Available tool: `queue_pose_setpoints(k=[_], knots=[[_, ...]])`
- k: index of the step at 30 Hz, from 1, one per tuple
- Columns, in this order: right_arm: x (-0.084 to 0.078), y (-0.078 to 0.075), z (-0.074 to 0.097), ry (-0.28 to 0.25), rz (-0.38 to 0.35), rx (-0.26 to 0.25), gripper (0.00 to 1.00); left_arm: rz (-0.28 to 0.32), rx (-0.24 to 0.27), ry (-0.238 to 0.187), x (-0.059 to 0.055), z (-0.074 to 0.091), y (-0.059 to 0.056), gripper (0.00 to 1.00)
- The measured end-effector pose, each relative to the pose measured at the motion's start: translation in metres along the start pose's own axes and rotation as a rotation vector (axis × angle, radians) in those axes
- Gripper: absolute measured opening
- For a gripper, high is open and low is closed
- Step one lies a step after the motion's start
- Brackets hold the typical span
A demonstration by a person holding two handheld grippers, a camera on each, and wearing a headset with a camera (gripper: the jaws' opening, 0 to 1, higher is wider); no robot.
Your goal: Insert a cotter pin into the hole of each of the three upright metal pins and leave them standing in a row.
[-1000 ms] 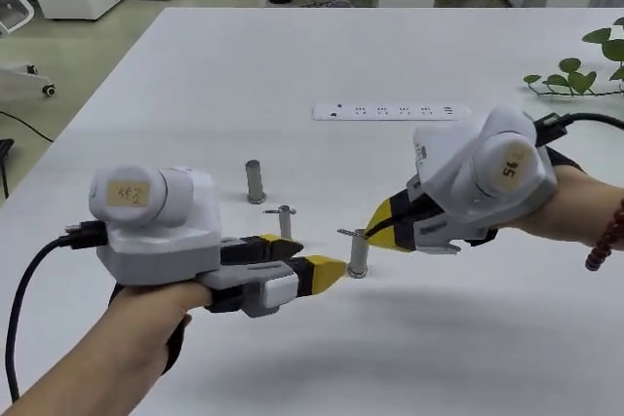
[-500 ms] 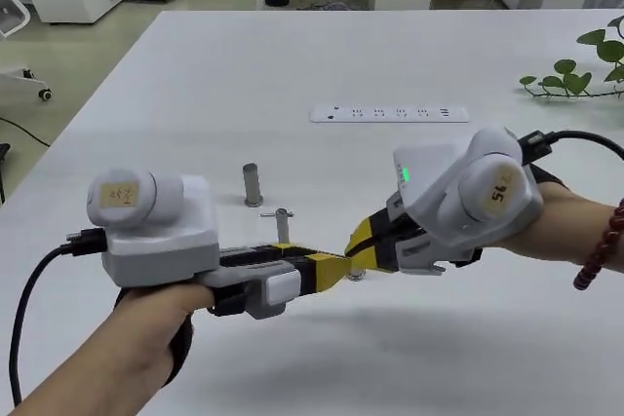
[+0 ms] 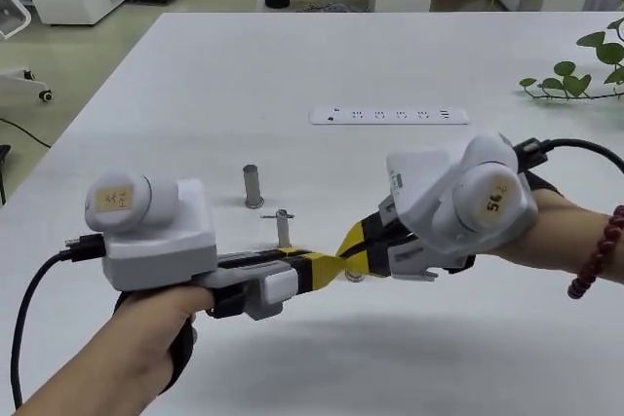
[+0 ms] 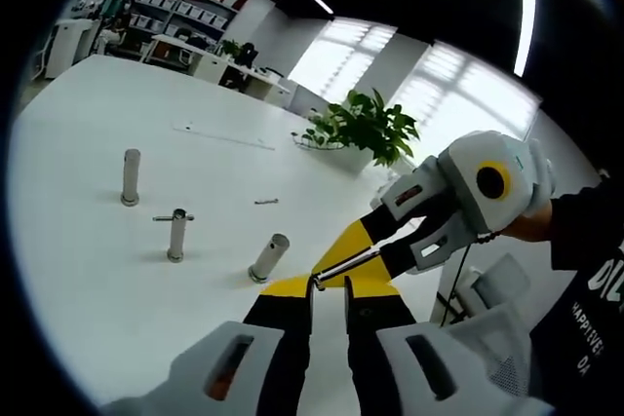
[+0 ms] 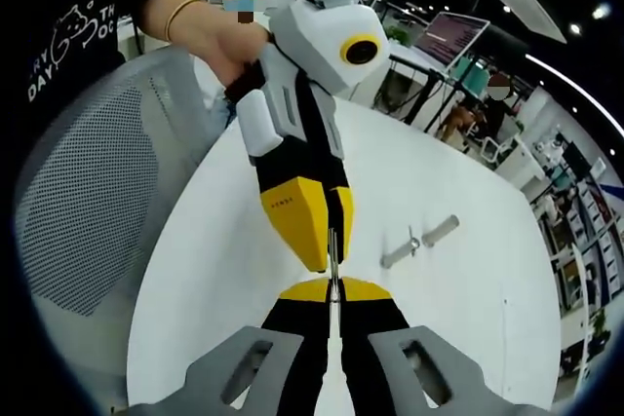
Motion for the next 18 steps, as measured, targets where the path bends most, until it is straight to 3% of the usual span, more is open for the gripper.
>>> queue_pose_setpoints(k=[18], knots=[[0.0026, 0.0014, 0.0021, -0.011, 0.011, -0.014, 0.00, 0.044, 0.029, -0.005, -0.0030, 0.0002, 0.0047, 0.00]])
Point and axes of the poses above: the centre of the closed fingertips' face, and the gripper's own axes: z roughly backward along the fingers, y roughly to its left, x roughly out of its top, the point moved 5 cm from there along z, roughly backward along the fingers, and after that the axes turned 11 degrees about -z, right-handed, at the moved point
